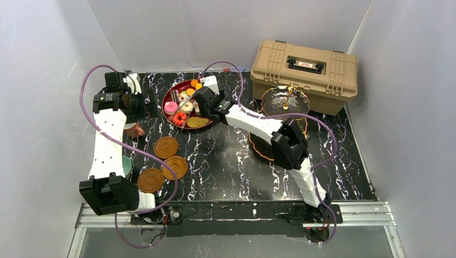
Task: Serve the afternoon tea
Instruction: Move the tray at the center of the board.
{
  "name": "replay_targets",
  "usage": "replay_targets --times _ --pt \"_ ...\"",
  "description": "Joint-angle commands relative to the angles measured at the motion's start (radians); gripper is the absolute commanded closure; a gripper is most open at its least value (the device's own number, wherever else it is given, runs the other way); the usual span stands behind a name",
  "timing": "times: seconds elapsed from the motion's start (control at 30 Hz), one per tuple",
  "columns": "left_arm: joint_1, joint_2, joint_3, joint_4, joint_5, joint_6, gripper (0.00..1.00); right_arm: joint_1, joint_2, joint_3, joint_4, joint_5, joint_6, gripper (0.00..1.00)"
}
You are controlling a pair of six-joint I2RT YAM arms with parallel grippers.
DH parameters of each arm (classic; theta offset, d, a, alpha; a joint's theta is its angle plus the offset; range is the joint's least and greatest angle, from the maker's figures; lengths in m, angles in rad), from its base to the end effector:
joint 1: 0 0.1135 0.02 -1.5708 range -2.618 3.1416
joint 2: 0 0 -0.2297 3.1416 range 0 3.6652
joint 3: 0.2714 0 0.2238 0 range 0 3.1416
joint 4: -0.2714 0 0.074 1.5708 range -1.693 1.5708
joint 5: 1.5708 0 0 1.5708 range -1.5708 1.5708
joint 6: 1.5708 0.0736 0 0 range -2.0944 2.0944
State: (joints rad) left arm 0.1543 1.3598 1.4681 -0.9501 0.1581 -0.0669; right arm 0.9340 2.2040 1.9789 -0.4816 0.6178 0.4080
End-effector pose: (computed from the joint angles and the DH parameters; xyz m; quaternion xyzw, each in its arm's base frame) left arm 0.2759 0.0312 0.3117 -0.0748 0.9288 -0.0582 0.3583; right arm 0.3205 0.3617 0.2220 -0.1020 0.8685 0.0318 0.4841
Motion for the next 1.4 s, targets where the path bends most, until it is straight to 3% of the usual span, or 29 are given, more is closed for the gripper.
replay_targets --times 0.0,0.6,0.87,1.17,1.37 --pt "0.007 -0.035 0.005 -0.034 0.017 0.024 0.01 0.000 0.047 -0.023 0.104 0.047 0.072 0.30" --pt "0.008 -0.071 -0.010 -0.060 0.043 0.063 0.01 -0.042 0.160 -0.072 0.186 0.069 0.186 0.46" --pt "0.008 -0.071 -0.020 -0.059 0.059 0.062 0.01 -0.030 0.121 -0.176 0.197 0.045 0.254 0.74" --pt "0.008 -0.099 -0.041 -0.061 0.070 0.102 0.01 0.009 0.031 -0.344 0.209 0.073 0.334 0.83" --pt "0.008 -0.114 -0.064 -0.062 0.069 0.117 0.01 0.062 -0.044 -0.410 0.090 0.174 0.414 0.91"
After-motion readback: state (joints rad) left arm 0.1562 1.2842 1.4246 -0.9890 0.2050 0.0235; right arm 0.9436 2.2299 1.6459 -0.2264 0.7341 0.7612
